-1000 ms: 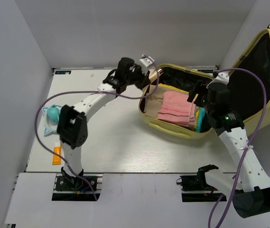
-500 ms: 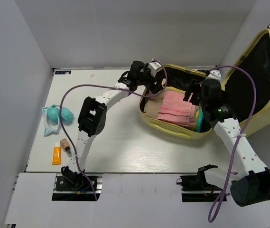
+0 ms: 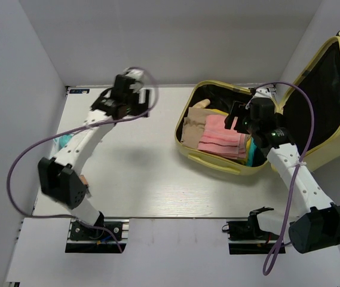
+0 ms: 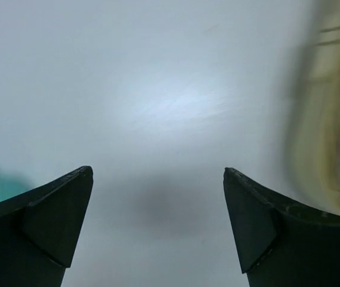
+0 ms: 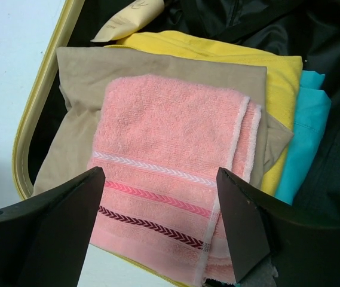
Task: Pack the luggage
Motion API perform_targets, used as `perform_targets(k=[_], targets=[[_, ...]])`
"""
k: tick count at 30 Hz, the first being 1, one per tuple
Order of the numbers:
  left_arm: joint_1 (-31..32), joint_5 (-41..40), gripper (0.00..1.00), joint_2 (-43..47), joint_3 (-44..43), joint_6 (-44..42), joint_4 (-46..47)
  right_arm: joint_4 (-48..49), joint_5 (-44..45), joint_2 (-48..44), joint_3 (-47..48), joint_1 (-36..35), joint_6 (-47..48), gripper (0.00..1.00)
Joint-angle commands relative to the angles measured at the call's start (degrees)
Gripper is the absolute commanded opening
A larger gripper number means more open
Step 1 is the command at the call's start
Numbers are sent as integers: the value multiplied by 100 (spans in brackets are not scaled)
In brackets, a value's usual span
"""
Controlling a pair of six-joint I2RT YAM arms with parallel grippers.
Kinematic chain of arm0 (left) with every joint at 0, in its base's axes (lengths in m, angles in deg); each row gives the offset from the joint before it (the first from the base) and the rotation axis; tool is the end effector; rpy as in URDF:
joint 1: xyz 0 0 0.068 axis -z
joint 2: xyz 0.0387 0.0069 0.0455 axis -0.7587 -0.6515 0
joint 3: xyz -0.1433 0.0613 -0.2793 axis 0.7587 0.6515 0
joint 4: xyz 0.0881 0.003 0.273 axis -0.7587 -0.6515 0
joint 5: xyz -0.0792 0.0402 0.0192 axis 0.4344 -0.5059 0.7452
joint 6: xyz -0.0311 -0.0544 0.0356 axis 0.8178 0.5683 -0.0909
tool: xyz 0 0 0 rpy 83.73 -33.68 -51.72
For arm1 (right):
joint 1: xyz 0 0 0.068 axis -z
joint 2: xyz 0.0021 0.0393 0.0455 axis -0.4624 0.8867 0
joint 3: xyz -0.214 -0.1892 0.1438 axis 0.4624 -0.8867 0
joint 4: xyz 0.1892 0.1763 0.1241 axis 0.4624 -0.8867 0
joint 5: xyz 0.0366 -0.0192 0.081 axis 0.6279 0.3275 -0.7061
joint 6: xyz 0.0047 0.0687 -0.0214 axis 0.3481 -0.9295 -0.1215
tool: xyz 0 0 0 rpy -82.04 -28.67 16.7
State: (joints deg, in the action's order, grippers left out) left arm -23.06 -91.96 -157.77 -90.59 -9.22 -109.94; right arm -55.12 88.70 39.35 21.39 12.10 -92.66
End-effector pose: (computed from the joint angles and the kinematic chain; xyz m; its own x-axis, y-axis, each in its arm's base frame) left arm 0.3810 -0.1770 0.3965 -0.5908 0.1887 -0.7844 0.2634 0.9641 0.0335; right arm 0.2815 0.0685 0.3792 -0.4723 0.1936 -0.8599 0.0137 0.9771 0.2125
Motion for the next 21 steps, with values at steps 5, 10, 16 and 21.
perform_targets(k=[5,10,16,21], targets=[[-2117,-1252,100,1190,2886,2247,-2159,-3,-120,64,212,6,66,82],[-3391,-1200,100,1815,3944,2125,-1597,32,-181,241,195,-3,5,82],[-4201,-295,100,2045,4965,1580,-632,-29,-489,478,309,15,-75,82],[-4193,145,100,2256,5256,1272,-217,-21,-445,505,248,6,-84,84]])
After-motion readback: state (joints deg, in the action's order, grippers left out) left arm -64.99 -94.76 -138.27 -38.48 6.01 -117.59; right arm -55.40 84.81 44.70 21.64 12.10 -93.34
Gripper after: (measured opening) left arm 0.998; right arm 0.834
